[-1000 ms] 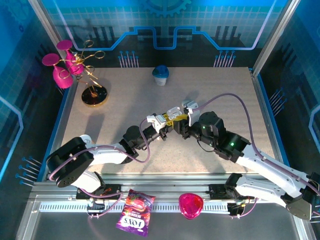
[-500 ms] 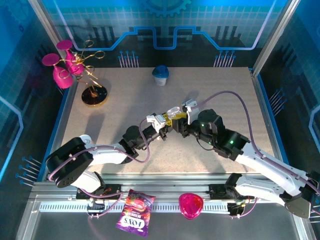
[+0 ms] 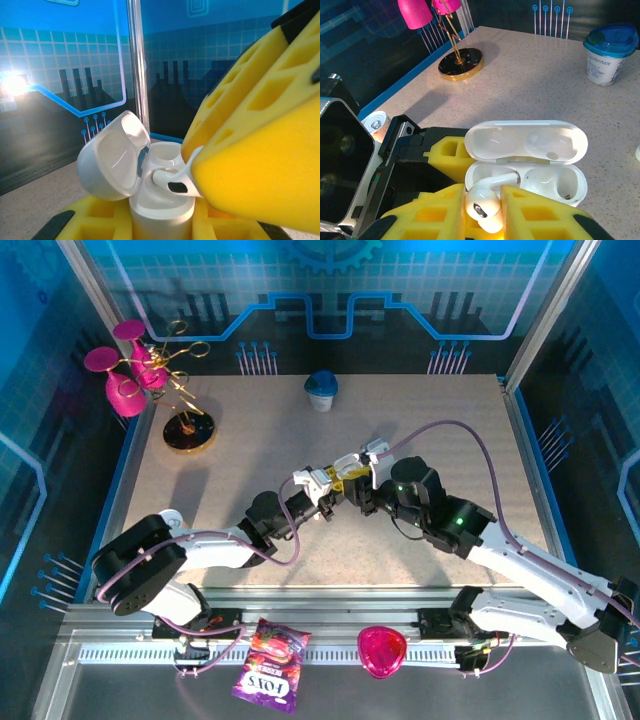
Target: Insert the wireless bluetooth earbuds into the charging case
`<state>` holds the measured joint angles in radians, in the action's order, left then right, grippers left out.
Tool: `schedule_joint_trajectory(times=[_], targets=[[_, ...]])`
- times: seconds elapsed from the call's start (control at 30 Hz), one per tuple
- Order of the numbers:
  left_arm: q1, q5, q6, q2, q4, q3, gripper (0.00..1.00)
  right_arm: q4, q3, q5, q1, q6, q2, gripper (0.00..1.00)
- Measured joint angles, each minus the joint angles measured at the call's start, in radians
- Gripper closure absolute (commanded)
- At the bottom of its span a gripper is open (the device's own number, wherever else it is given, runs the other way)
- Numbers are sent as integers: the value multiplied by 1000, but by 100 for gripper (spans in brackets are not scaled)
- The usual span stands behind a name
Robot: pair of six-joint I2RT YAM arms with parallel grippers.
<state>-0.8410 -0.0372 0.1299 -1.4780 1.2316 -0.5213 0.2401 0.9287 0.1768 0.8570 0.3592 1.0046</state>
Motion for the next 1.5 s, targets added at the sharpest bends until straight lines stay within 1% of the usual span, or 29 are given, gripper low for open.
schedule_joint_trajectory(times=[0.17,0.3,0.57,0.73,1.03,1.27,1.5], targets=[[0,0,0,0,4,0,86,3,1,-25,-11,10,-8,82],[0,0,2,0,7,0,86,3,1,-86,-46,36,-31,82],[0,1,8,0,7,0,85,-4,1,-277,-150,140,-48,82],[0,7,12,0,8,0,85,-22,1,-437,-234,255,-24,81],[0,8,31,0,8,0,85,-82,-16,-595,-283,395,-6,81],[0,12,35,0,15,0,85,-105,-20,-650,-287,446,30,81],[0,19,38,0,16,0,85,-100,-20,-654,-292,472,39,81]])
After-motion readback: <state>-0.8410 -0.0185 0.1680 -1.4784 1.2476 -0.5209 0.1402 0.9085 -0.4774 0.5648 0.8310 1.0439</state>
